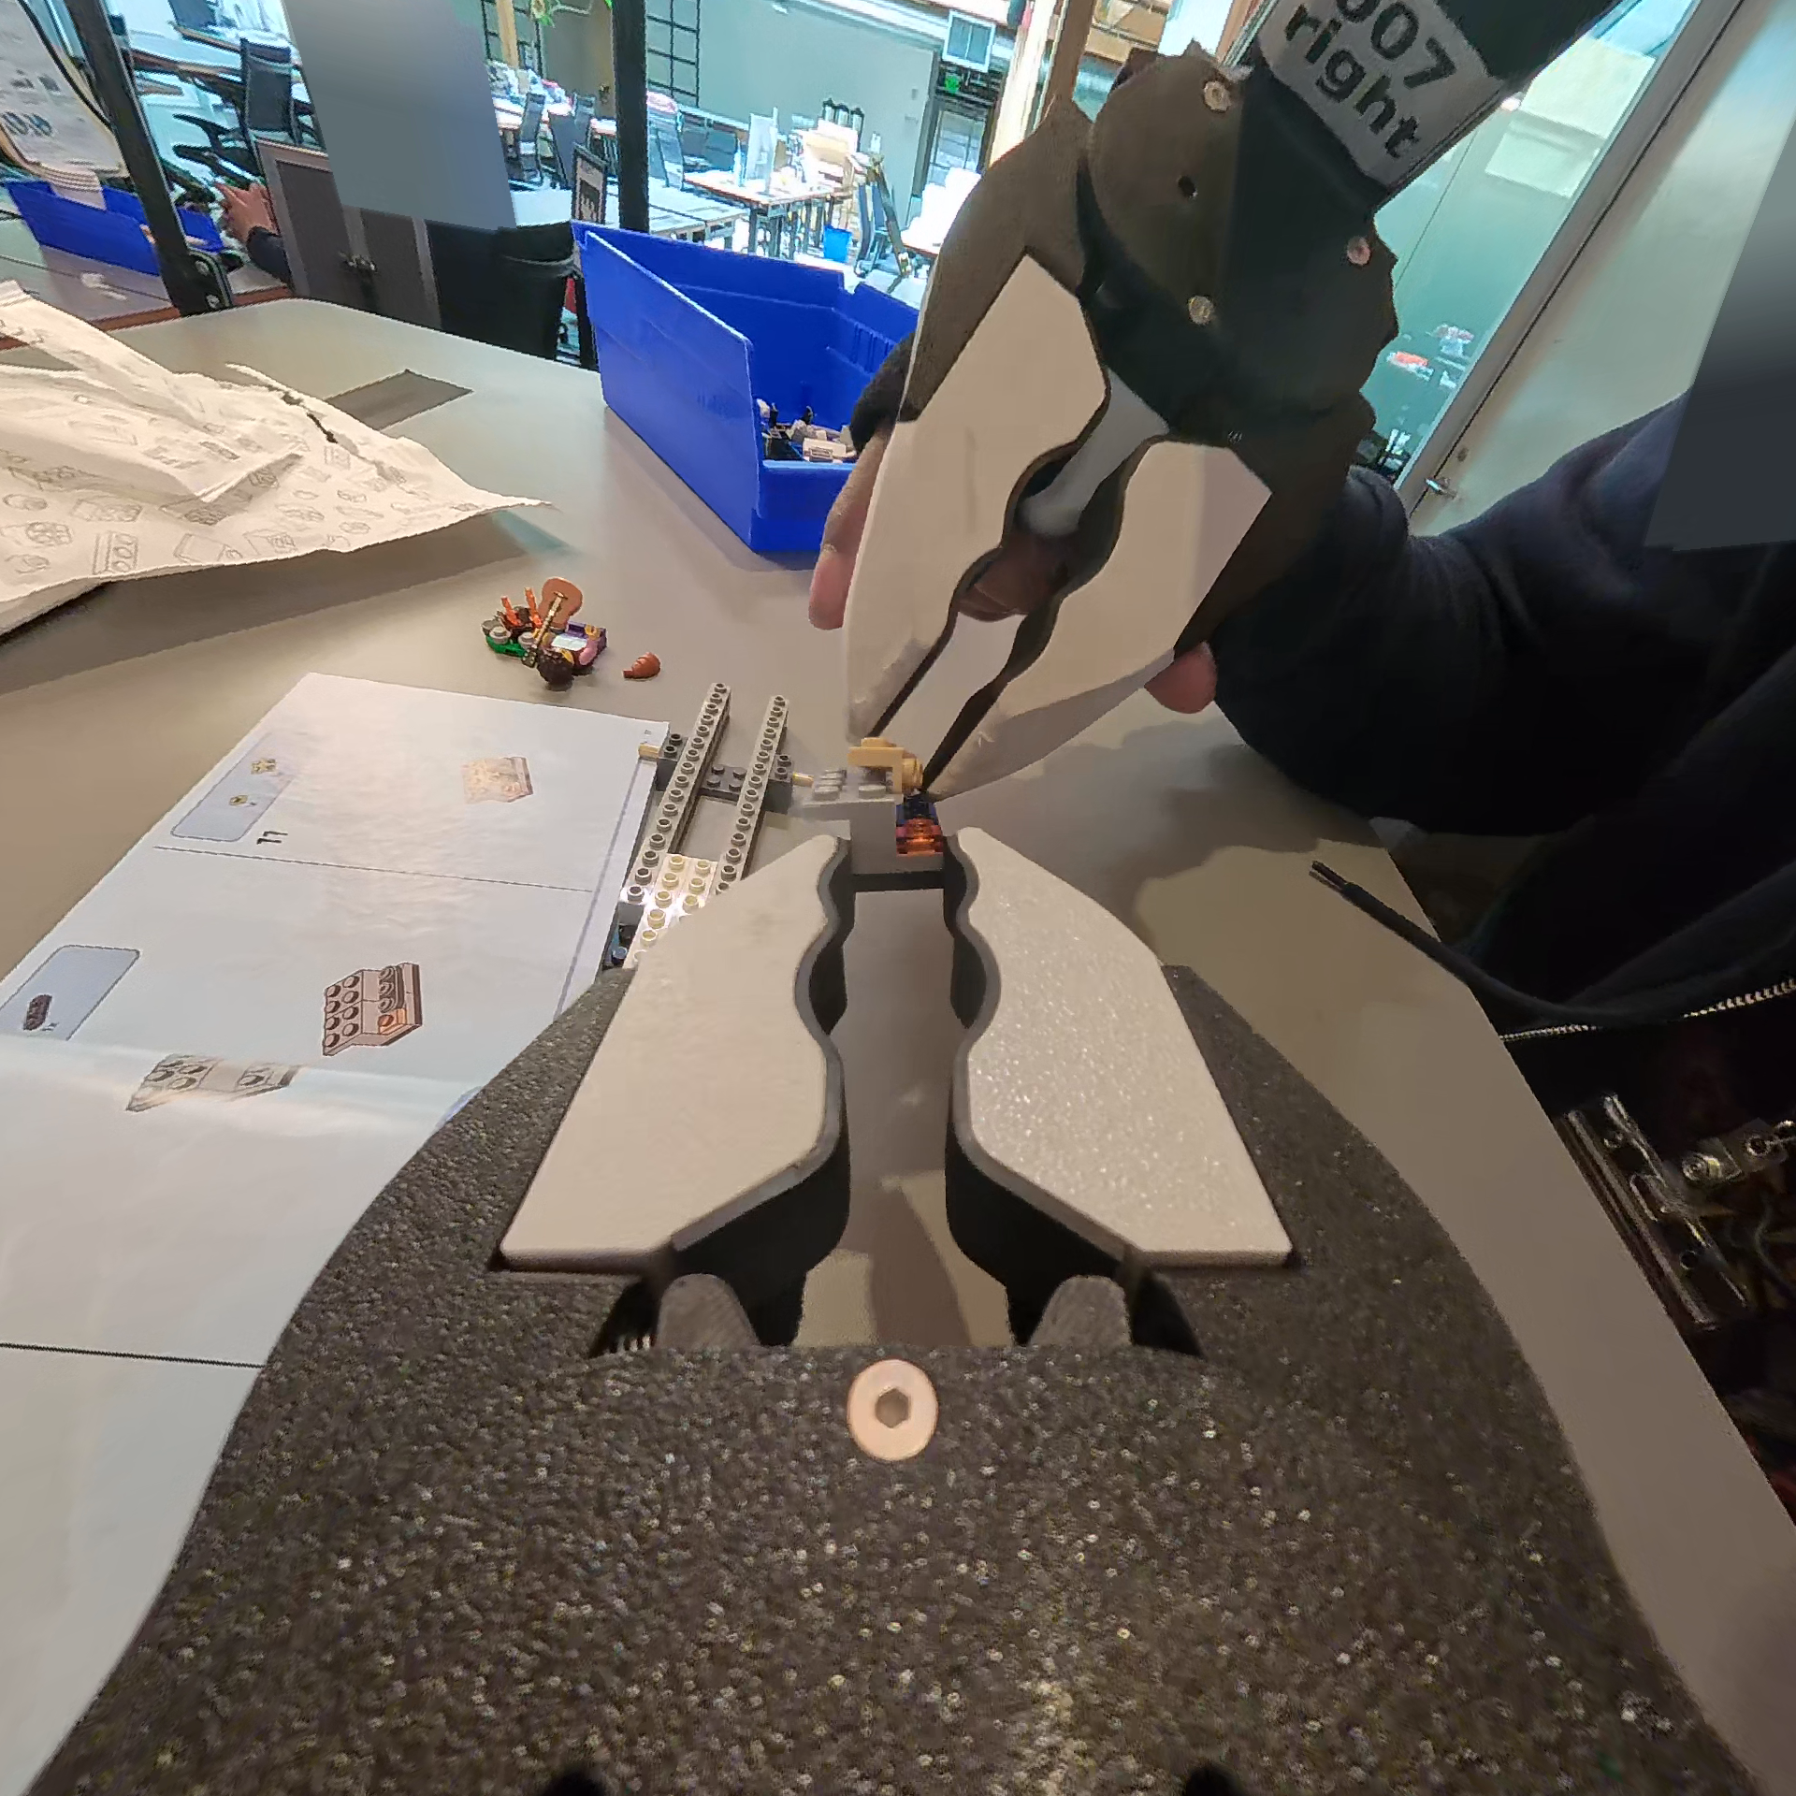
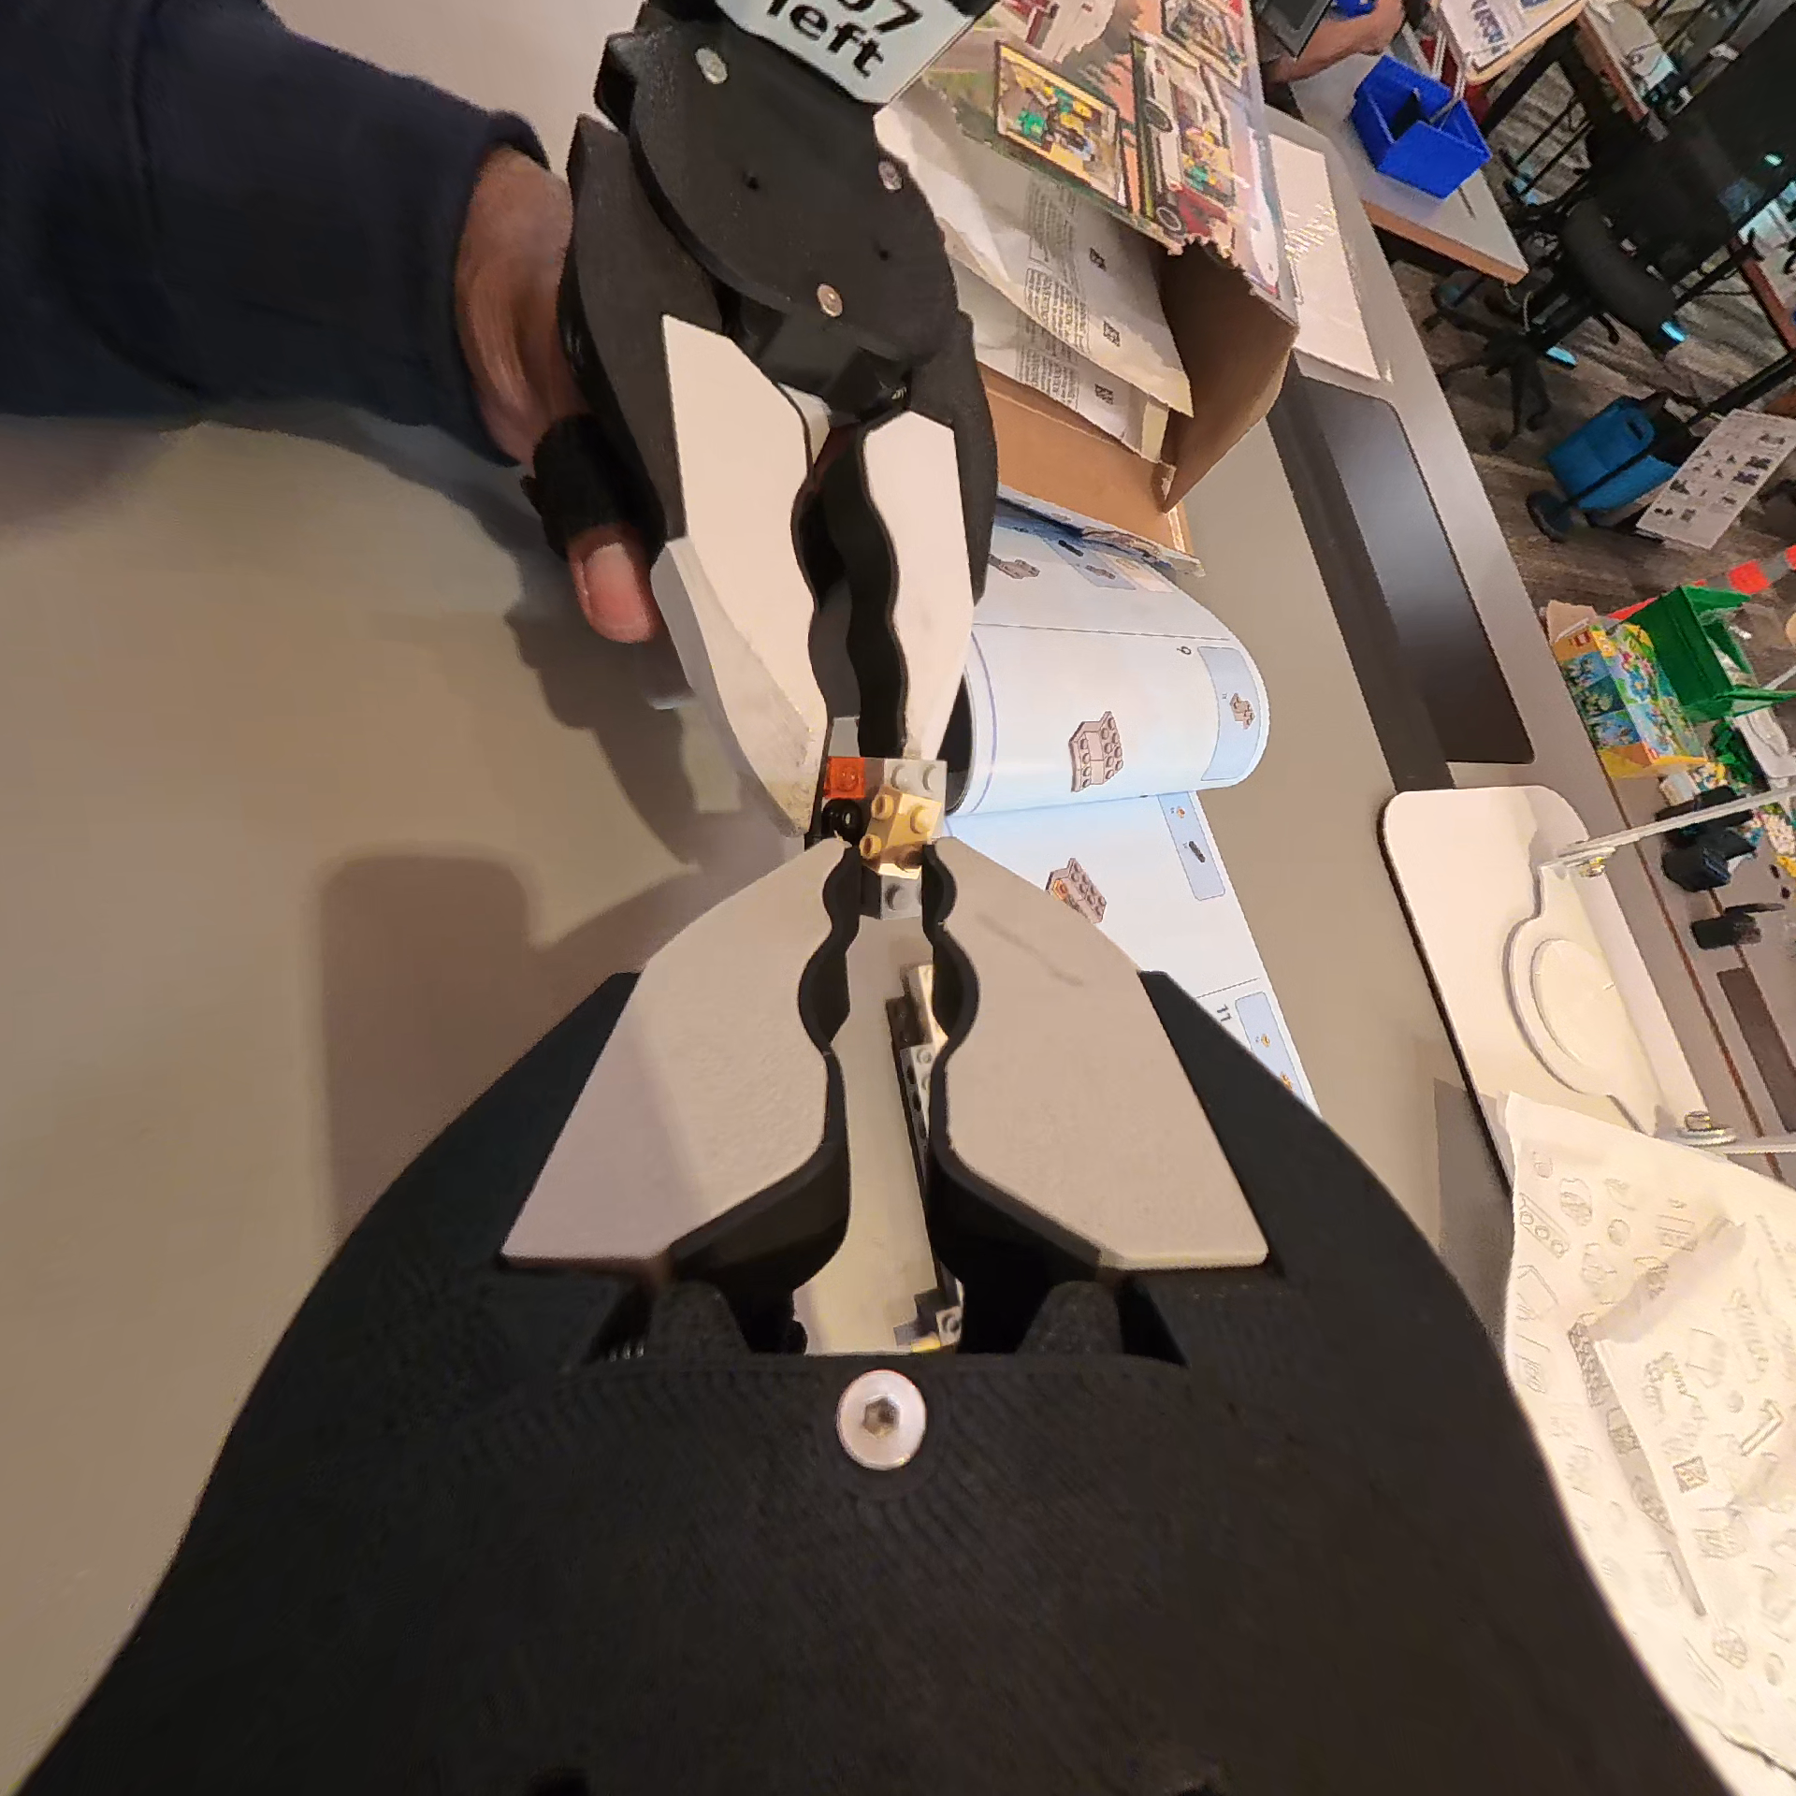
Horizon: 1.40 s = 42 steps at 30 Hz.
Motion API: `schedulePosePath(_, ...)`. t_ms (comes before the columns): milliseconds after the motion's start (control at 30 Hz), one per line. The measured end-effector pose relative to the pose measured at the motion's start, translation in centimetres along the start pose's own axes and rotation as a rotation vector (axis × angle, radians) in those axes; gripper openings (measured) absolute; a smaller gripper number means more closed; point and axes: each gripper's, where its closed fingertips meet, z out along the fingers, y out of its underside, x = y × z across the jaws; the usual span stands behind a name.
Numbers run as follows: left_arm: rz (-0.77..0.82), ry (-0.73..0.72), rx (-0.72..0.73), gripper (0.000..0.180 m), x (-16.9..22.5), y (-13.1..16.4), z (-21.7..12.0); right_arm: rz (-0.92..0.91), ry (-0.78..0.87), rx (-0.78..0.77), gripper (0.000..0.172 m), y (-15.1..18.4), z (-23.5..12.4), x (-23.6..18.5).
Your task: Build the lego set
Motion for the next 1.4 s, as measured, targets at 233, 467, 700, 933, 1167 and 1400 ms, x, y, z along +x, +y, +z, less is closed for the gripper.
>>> schedulePosePath(233, 0.014, 0.006, -0.014, 0.017, 0.2, 0.2, 0.1, -0.028, -0.016, -0.026, 0.012, 0.4, 0.0, -0.4)
schedulePosePath(467, 0.018, 0.013, -0.01, 0.017, 0.3, 0.1, 0.1, -0.033, -0.023, -0.033, 0.012, 0.5, -0.1, -0.6)
schedulePosePath(700, 0.024, 0.021, 0.017, 0.017, 0.5, -0.2, 0.0, -0.028, -0.033, -0.016, 0.012, 0.4, -0.2, -0.7)
schedulePosePath(933, 0.044, 0.033, 0.028, 0.017, 0.8, -0.4, 0.0, -0.037, -0.037, -0.009, 0.012, 0.3, -0.3, -0.8)
schedulePosePath(1167, 0.052, 0.04, 0.07, 0.017, 1.0, -0.9, -0.1, -0.037, -0.039, 0.013, 0.011, 0.1, -0.4, -0.8)
schedulePosePath(1400, 0.035, 0.043, 0.126, 0.017, 1.0, -1.6, -0.2, -0.005, -0.062, 0.025, 0.011, 0.1, -0.2, -1.0)
